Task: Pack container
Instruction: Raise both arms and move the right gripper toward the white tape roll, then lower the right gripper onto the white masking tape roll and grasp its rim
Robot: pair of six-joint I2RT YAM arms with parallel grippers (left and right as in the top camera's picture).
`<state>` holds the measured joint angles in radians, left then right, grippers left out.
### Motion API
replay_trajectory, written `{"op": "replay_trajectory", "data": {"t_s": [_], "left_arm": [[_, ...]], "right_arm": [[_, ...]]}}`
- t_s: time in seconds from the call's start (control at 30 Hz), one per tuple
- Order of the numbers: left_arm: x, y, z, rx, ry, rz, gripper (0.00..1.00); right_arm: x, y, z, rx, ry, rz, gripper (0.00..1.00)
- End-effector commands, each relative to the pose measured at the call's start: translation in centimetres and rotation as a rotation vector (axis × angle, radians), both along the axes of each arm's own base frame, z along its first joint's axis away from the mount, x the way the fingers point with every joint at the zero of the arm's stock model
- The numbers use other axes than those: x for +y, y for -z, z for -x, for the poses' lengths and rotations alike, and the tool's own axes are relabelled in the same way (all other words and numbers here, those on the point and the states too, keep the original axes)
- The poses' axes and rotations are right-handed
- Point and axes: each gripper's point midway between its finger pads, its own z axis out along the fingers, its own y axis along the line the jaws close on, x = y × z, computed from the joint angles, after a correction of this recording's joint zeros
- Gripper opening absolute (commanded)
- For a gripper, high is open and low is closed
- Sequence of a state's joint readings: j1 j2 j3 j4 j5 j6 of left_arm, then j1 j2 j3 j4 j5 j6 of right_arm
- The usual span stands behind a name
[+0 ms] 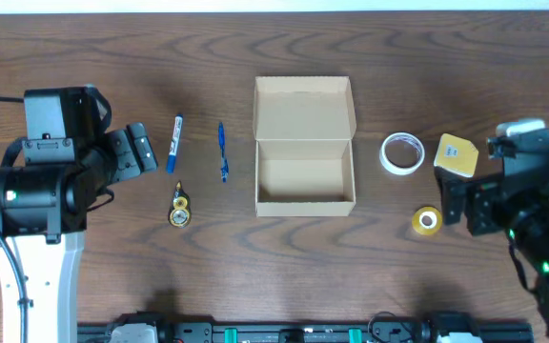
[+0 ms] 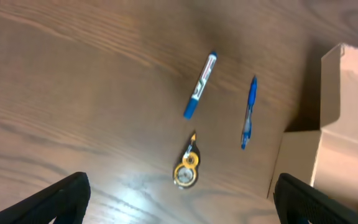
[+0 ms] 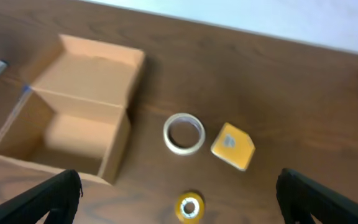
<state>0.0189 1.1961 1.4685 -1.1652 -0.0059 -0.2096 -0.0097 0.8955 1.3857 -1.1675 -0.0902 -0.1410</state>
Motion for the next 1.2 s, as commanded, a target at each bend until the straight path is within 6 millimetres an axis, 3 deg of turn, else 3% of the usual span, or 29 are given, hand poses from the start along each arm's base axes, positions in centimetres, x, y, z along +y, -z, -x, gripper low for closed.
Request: {"op": "replay_trajectory", "data": {"t_s": [0.0,0.1,0.2,0.33,0.47,0.57,0.7,0.8,1.0,1.17], "left_arm": [[0.5,-0.6,-0.7,-0.03,-0.029,-0.009,0.95],[0.5,-0.8,-1.0,-0.042,-0.029,-0.009,0.95],[0.5,-0.7,-0.9,-0.039,-0.029,-0.009,0.95],[0.5,-0.7,-0.9,-0.037,-0.028,-0.008,0.95],[0.5,-0.7,-0.9,-0.037,-0.028,-0.008,0.95],[0.5,-0.7,-0.9,-0.037,-0.028,-0.007,0.95],[0.2,-0.7,-0.9,-0.037,-0.003,-0.002,0.95],[0.1,-0.7,-0.9,-0.037,0.001,0.0,0.95],[0.0,-0.7,-0.9,-0.037,0.002,0.003,0.95],[-0.3,-0.7,-0.9,-0.038,0.014,0.019,0.95]], "right_arm": [[-2.4,1.7,-1.7,0.087,0.152,0.029,0.99],[-2.8,4.4,-3.7,0.2,0.189,0.029,0.99],[-2.8,8.4,-6.2,0.347,0.187,0.04,0.99],[-2.8,11.8,-8.4,0.448,0.184,0.048,0.99],[-2.8,14.0,-10.2,0.489,0.181,0.05,0.99],[-2.5,15.3,-11.6,0.503,0.17,0.037,0.92],[-0.7,16.3,-12.5,0.513,0.072,-0.021,0.95],[-0.6,17.4,-12.8,0.539,0.054,-0.015,0.98],[-0.5,21.7,-13.1,0.665,0.05,-0.021,0.9],[1.5,25.4,-12.9,0.776,-0.004,-0.066,0.85]]}}
